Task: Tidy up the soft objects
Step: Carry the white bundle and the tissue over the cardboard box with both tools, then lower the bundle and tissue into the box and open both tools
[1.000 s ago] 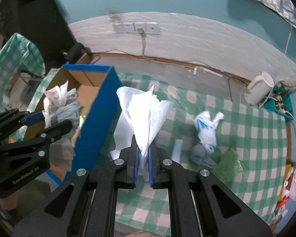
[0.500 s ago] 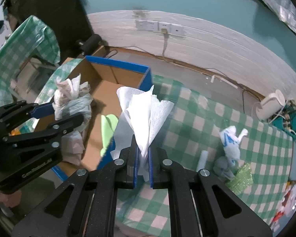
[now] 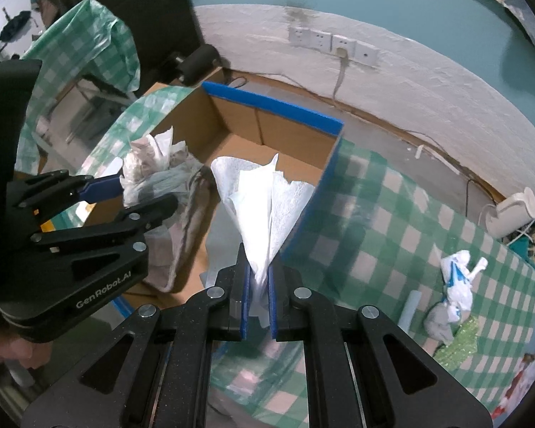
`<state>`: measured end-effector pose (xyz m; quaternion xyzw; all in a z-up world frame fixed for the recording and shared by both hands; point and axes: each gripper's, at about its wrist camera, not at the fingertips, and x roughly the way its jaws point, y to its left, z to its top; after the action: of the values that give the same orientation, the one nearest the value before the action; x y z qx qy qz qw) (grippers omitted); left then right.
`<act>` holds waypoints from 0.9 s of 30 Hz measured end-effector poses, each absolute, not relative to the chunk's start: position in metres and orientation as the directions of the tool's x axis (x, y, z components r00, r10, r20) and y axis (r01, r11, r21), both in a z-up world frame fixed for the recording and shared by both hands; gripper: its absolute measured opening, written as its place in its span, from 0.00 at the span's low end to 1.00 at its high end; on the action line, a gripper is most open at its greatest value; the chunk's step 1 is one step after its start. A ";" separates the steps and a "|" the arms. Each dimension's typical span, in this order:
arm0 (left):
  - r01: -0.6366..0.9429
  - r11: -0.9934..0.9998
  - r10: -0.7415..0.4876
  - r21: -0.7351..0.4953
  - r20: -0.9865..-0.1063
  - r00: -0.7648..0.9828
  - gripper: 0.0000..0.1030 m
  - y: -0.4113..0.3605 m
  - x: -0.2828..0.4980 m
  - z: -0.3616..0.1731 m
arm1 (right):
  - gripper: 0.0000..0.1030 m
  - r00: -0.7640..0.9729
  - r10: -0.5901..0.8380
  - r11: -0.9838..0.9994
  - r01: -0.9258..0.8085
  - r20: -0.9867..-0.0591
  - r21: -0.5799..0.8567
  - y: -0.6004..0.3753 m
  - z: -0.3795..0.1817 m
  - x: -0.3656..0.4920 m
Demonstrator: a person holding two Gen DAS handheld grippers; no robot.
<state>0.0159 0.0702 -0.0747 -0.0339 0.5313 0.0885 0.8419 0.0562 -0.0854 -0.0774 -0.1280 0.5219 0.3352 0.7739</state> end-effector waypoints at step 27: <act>-0.238 0.970 0.142 0.054 -0.919 0.369 0.48 0.098 0.010 -0.092 | 0.42 0.212 0.395 0.739 -0.651 -0.894 0.172 -0.054 -0.093 0.066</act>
<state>0.0096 0.0984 -0.0922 -0.0440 0.5498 0.1150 0.8262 0.0662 -0.0543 -0.0928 -0.1212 0.5275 0.3400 0.7691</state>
